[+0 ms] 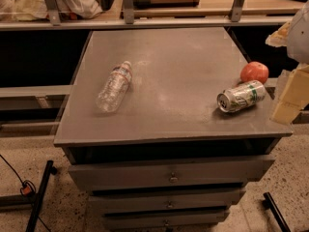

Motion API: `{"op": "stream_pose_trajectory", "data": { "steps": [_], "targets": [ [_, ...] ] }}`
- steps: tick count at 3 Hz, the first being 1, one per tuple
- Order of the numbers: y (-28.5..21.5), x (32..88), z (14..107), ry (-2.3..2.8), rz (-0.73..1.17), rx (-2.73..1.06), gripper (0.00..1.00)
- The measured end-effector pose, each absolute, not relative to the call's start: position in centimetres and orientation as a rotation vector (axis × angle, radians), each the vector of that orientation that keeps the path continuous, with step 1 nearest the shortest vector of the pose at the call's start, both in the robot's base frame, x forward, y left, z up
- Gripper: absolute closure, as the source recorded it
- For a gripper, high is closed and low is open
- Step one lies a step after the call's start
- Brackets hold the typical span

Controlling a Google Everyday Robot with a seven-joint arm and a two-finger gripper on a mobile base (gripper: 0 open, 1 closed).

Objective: Move 7up can near water bottle

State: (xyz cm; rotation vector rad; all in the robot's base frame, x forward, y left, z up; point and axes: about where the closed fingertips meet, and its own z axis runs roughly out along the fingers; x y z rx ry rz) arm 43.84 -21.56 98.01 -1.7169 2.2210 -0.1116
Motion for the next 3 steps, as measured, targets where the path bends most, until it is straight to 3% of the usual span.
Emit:
{"op": "stream_pose_trajectory", "data": {
  "steps": [2,3],
  "targets": [
    [-21.6,44.7,97.1,2.212,-0.215,-1.754,0.00],
    [-22.3,48.5,94.9,2.145,-0.319,-1.842,0.00]
  ]
}}
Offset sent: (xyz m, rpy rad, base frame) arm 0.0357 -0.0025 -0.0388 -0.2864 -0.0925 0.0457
